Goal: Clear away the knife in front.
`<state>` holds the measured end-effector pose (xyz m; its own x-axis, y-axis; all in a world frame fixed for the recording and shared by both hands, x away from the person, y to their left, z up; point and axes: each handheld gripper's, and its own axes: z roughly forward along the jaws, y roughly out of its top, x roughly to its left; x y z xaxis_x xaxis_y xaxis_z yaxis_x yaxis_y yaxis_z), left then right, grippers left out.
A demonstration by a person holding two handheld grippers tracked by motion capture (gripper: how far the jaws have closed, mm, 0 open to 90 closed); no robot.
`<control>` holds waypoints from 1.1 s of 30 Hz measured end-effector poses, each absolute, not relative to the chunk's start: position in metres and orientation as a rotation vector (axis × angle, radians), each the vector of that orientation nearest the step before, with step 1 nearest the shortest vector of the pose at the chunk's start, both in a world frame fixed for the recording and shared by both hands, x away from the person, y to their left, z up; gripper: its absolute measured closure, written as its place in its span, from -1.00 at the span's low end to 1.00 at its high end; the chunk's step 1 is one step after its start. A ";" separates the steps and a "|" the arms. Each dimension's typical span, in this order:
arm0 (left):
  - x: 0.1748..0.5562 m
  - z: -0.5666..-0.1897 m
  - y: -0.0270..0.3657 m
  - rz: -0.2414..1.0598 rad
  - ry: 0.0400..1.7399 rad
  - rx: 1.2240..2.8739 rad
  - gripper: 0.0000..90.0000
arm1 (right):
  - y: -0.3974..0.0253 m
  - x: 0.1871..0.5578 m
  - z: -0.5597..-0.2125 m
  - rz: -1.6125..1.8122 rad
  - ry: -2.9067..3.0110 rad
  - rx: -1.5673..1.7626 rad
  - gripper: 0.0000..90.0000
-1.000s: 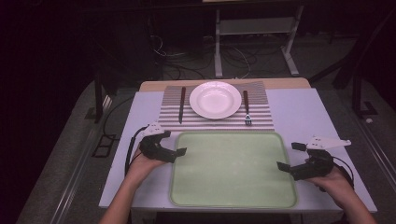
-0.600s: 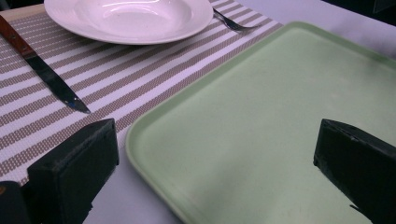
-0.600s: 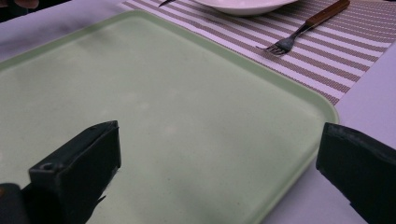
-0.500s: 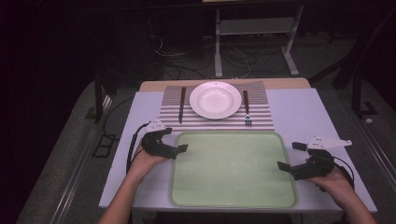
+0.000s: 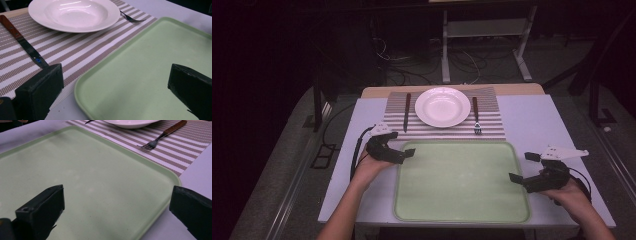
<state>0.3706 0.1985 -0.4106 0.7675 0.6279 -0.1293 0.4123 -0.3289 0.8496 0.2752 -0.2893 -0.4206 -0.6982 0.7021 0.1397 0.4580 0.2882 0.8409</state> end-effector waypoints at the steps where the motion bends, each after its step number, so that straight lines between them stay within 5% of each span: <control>1: 0.372 -0.411 0.198 0.270 0.788 1.966 -1.00 | -0.289 0.275 -0.421 1.368 2.301 1.063 -1.00; 33: 0.404 -0.412 0.184 0.286 0.792 1.977 -0.96 | -0.288 0.276 -0.422 1.365 2.309 1.065 -1.00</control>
<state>0.4036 0.1838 -0.4121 0.7628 0.6355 -0.1196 0.4128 -0.3361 0.8465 0.2758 -0.2884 -0.4215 -0.6996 0.7005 0.1411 0.4615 0.2921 0.8377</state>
